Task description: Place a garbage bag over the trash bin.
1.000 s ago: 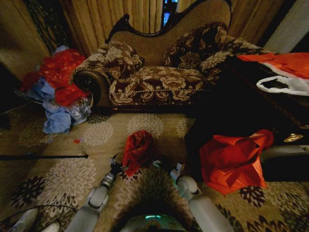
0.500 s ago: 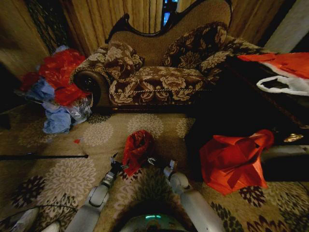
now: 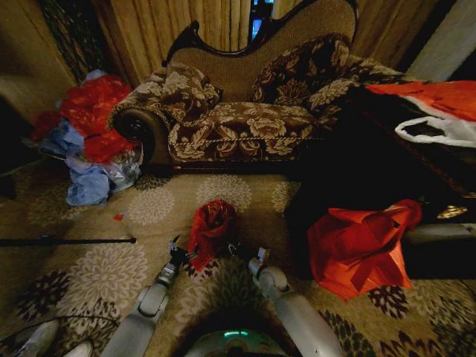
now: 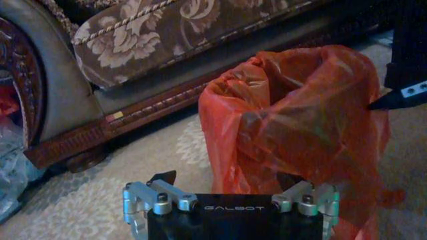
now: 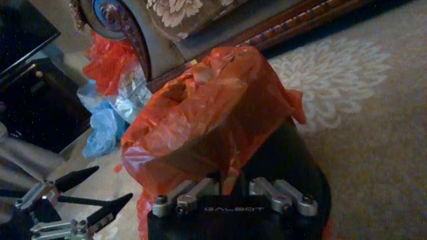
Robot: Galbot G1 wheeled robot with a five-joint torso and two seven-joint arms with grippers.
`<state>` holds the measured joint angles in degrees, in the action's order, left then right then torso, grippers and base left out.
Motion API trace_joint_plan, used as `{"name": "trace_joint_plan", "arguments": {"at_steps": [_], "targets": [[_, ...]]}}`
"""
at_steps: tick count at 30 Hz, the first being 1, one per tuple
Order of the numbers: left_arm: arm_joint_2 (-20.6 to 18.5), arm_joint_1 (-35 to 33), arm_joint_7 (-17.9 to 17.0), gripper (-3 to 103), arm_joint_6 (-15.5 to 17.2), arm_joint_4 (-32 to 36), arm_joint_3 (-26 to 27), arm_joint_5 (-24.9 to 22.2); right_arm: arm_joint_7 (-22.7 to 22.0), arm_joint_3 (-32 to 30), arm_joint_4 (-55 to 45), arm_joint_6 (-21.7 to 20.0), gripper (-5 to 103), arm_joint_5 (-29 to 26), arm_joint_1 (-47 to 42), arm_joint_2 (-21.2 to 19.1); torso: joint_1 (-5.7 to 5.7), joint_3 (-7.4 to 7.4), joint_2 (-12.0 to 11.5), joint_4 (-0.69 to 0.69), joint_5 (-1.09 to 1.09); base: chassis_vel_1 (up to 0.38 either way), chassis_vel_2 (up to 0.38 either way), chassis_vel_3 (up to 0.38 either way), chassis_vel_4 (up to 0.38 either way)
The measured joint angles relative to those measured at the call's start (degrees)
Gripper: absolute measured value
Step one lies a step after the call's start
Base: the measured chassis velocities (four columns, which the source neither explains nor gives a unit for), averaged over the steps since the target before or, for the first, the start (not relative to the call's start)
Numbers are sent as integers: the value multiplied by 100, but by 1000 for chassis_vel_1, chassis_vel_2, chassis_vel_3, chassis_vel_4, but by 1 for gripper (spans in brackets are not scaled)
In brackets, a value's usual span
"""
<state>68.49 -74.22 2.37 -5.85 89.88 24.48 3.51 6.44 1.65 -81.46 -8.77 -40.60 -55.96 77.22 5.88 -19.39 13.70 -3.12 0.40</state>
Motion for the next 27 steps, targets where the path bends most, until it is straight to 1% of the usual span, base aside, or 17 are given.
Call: {"name": "trace_joint_plan", "arguments": {"at_steps": [1,2,3,5,6,7,13,15,21,25,26,27], "targets": [[5,15,0,100,-8,-16,-2,0,1,1,9,2,12,0,8,-12,0,0,0,0,0,0,0,0,0],[5,15,0,100,-8,-16,-2,0,1,1,9,2,12,0,8,-12,0,0,0,0,0,0,0,0,0],[11,29,-1,100,-14,-31,-6,0,1,3,24,2,7,0,15,-17,0,0,0,0,0,0,0,0,0],[13,37,-1,100,-16,-39,-9,0,-2,3,38,3,7,1,18,-17,0,0,0,0,0,0,0,0,0],[16,45,-1,100,-19,-49,-13,0,-10,3,64,8,3,14,19,-13,0,0,0,0,0,0,0,0,0],[20,48,-1,100,-21,-54,-18,0,-33,3,99,19,1,33,18,-4,0,0,0,0,0,0,0,0,0],[20,49,-2,100,-25,-57,-21,0,-149,4,295,65,0,236,-1,42,0,0,0,0,0,0,0,0,0],[17,53,-2,100,-31,-62,-21,4,-276,1,524,65,0,391,13,129,0,0,0,0,0,0,0,0,0],[21,38,-1,100,-50,-41,-21,36,-459,-123,1038,74,0,630,64,326,0,0,0,0,0,0,0,0,0],[14,-51,75,100,-62,95,-29,134,-554,-169,980,2,0,679,-16,273,0,0,0,-1,0,0,0,0,0],[8,-133,144,100,-57,201,-53,156,-566,-170,942,-20,-3,719,-46,238,0,0,0,-1,0,0,0,0,0],[6,-152,156,100,-51,226,-59,158,-571,-170,937,-20,3,736,-50,233,0,1,0,-1,1,0,0,0,0]]}}
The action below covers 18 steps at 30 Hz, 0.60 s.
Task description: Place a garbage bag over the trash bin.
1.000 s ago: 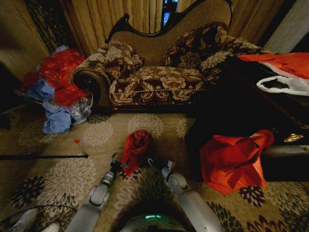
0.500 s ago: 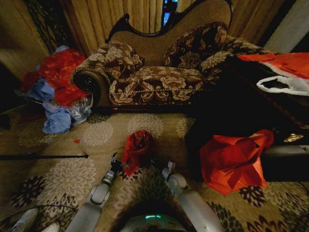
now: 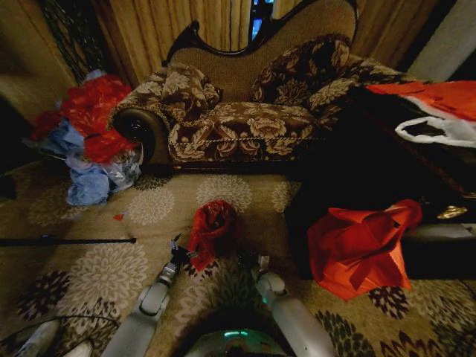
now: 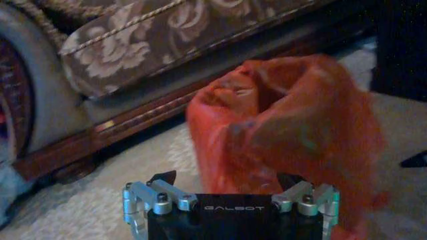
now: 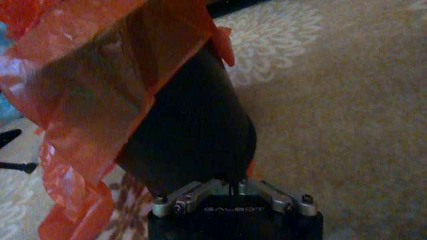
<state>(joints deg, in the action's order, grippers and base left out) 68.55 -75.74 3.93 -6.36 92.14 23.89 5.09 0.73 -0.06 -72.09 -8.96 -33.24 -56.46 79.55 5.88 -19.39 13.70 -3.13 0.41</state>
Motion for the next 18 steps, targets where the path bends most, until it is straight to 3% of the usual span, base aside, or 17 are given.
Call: {"name": "trace_joint_plan", "arguments": {"at_steps": [2,3,5,6,7,10,12,15,16,17,18], "targets": [[-5,-55,31,100,30,69,-19,7,-15,-1,-4,5,3,38,-5,-3,0,0,0,0,0,0,0,0,0],[-21,-184,82,100,120,199,-68,50,-37,1,-5,14,14,75,-12,2,0,0,0,1,-1,0,0,0,0],[-43,-360,241,100,120,289,-146,274,-58,10,-21,28,25,98,-18,20,0,0,0,2,-2,0,0,0,0],[-43,-360,241,100,120,289,-146,274,-58,10,-21,28,25,98,-18,20,0,0,0,2,-2,0,0,0,0],[-43,-399,277,100,62,287,-175,401,-57,17,-30,29,25,105,-22,19,0,0,0,2,-1,0,0,0,0],[-24,-429,308,100,-113,207,-274,652,-46,35,-48,31,41,126,-33,11,0,0,0,2,-1,0,0,0,0],[-14,-411,311,100,-165,163,-329,703,-44,38,-48,32,41,129,-36,5,0,0,0,2,-2,0,0,0,0],[95,-176,172,100,-315,-69,-633,874,-36,59,-54,48,57,139,-33,-62,0,0,0,1,-1,0,0,0,0],[124,-124,126,100,-323,-113,-689,924,-36,61,-55,51,57,138,-30,-74,0,0,0,0,-1,0,0,0,0],[203,12,-22,100,-374,-263,-834,1092,-35,64,-61,62,68,137,-14,-112,0,0,0,0,-1,0,0,0,0],[203,12,-22,100,-374,-263,-834,1092,-35,64,-61,62,68,137,-14,-112,0,0,0,0,-1,0,0,0,0]]}}
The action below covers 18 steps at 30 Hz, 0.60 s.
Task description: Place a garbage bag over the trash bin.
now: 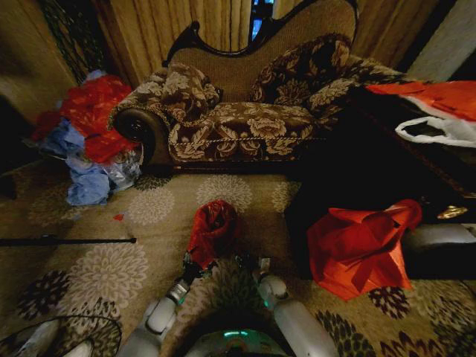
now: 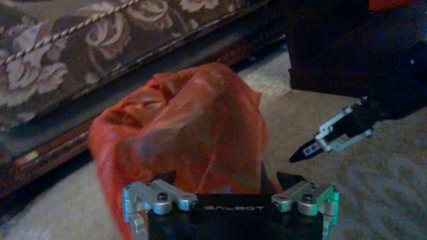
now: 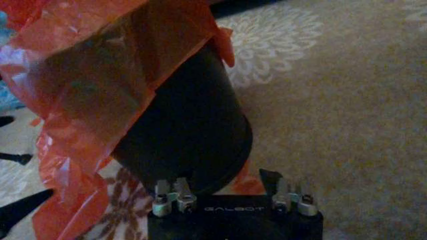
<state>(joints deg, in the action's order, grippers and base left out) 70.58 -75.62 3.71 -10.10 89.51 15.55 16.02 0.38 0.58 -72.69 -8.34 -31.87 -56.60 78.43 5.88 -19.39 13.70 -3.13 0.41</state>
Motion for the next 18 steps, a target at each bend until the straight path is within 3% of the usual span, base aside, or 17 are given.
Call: {"name": "trace_joint_plan", "arguments": {"at_steps": [5,7,8,14,18], "targets": [[135,206,-233,103,-102,-320,-324,374,0,0,-35,21,84,-29,28,-145,0,0,0,0,0,0,0,0,0],[180,225,-312,97,-94,-388,-357,441,0,1,-47,25,89,-38,29,-196,0,0,0,0,0,0,0,0,0],[222,226,-426,94,-44,-447,-360,519,-1,3,-51,27,98,-47,31,-231,0,0,0,0,-1,0,0,0,0],[260,237,-600,80,27,-559,-357,600,-4,3,-47,27,100,-69,62,-241,0,0,0,2,-1,0,0,0,0],[382,320,-829,58,70,-676,-351,771,-5,6,-26,26,100,-71,91,-255,0,0,0,1,-1,0,0,0,0]]}}
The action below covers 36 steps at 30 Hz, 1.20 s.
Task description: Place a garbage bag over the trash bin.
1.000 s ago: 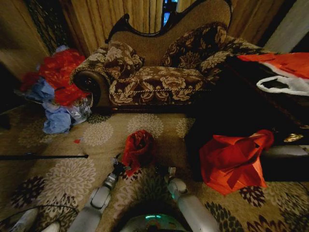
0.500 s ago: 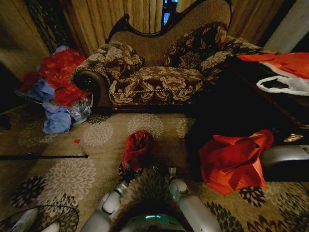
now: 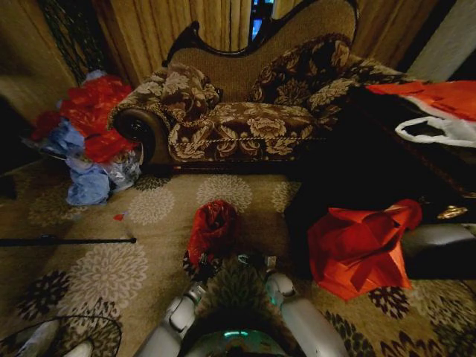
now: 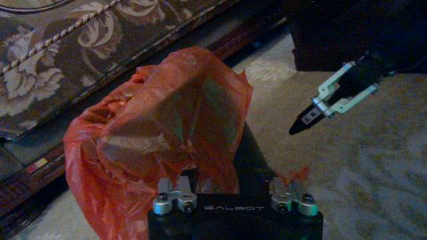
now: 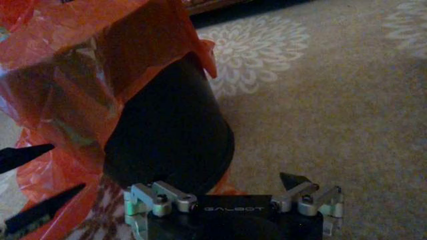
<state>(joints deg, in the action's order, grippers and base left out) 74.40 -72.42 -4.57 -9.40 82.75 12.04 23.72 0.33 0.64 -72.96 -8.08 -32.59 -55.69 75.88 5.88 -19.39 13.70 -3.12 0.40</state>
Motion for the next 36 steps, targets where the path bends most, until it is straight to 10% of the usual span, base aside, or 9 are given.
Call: {"name": "trace_joint_plan", "arguments": {"at_steps": [9,17,29,36], "targets": [[-7,-215,-255,30,11,293,-63,248,-1,8,65,-6,100,14,8,-34,0,0,0,-1,1,0,0,0,0],[15,-297,-979,61,255,238,-161,-467,0,21,159,-20,100,46,71,-5,0,0,0,0,0,0,0,0,0],[341,11,-881,99,198,-412,-283,-670,1,35,154,-17,100,94,58,-57,0,0,0,0,1,0,0,0,0],[545,113,-1231,90,282,-582,-200,-627,0,5,186,1,100,162,44,-108,0,0,0,0,0,0,0,0,0]]}}
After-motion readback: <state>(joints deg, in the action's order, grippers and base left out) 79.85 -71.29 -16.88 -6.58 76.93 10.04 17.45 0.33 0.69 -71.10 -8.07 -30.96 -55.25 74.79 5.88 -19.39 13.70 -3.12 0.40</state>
